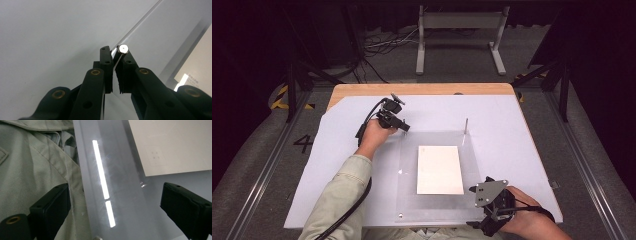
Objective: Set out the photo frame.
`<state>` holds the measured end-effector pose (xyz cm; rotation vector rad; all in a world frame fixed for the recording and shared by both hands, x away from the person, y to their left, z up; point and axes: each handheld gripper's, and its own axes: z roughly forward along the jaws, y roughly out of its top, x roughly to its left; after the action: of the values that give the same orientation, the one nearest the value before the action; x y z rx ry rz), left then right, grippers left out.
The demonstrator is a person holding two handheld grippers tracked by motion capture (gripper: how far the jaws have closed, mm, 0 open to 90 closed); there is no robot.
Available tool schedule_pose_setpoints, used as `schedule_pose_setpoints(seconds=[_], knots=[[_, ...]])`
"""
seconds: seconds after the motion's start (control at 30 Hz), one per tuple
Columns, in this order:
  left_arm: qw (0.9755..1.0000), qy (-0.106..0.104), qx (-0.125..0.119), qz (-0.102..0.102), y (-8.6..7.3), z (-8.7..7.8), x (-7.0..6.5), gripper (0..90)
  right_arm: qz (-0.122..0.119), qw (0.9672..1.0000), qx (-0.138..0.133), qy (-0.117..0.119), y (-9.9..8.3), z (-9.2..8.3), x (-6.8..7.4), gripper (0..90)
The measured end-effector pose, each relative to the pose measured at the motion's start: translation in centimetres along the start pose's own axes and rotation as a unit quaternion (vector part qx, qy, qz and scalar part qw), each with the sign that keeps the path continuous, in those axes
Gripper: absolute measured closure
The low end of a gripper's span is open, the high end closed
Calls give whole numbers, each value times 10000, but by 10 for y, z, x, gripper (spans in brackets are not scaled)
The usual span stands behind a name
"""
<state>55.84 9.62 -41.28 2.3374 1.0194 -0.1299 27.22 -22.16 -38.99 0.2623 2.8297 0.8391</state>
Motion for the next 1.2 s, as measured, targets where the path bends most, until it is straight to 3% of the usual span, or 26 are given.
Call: schedule_pose_setpoints(seconds=[0.3,0.67,0.83,1.2], knots=[[10000,23,11,-1,0,0,-1,840,-62,9999,71,-48,0,0,0,126],[10000,45,-18,12,-1,1,-1,839,-237,9997,55,6,5,-6,1,211],[10000,57,-27,-8,-1,1,-2,837,-481,9988,94,11,9,-10,5,310],[10000,-20,-57,-66,-3,0,0,803,-597,9981,167,23,13,-12,8,375]])
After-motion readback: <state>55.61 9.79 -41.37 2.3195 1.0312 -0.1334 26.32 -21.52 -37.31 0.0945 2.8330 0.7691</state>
